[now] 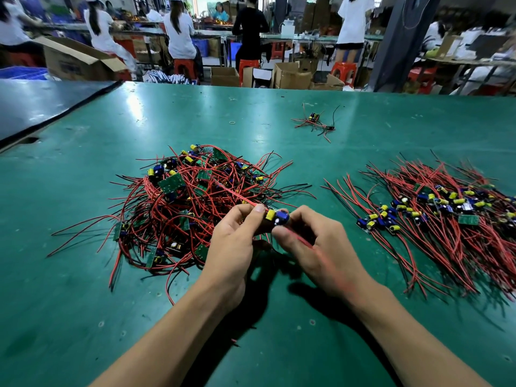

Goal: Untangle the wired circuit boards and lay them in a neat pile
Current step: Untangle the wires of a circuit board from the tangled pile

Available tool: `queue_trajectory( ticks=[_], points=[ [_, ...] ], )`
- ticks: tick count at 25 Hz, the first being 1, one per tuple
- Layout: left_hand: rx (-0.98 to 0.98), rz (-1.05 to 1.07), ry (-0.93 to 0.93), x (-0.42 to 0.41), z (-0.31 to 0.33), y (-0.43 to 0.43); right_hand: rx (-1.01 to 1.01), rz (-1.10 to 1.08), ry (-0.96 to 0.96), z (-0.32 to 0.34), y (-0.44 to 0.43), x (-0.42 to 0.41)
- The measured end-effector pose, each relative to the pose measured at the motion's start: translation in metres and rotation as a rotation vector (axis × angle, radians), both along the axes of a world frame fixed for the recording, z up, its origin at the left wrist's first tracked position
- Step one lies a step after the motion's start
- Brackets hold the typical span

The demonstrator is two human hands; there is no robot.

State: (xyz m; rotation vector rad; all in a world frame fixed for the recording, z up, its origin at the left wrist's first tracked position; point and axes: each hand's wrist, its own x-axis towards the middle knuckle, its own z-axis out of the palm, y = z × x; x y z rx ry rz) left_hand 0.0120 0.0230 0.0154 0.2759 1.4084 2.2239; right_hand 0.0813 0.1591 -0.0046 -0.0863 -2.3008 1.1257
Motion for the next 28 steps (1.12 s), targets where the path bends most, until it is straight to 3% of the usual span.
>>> queue_trajectory(
  ticks=[2,6,9,12,14,20,28],
  points=[
    [-0.025,0.004,0.021,-0.002,0.0,-0.003,-0.167,-0.014,0.03,0.001,-0.006,-0.002],
    [0.073,-0.11,-0.035,-0.003,0.002,-0.006,-0.872,0.127,-0.032,0.016,-0.005,-0.006],
    [0.098,-0.266,-0.109,-0.003,0.001,-0.007,-1.143,0.321,-0.159,0.022,0.006,0.0],
    [0.015,-0.449,-0.181,-0.004,0.004,-0.008,-1.106,0.516,-0.298,0.021,0.008,0.007],
    [-0.04,-0.492,-0.149,-0.003,0.002,-0.007,-1.075,0.495,-0.35,0.019,0.008,0.007],
    [0.004,-0.35,-0.123,-0.003,-0.006,-0.004,-0.958,0.168,-0.344,0.016,0.009,-0.003],
    [-0.196,-0.306,0.13,0.002,-0.009,-0.001,-0.906,0.218,-0.308,0.017,0.008,0.002]
  ],
)
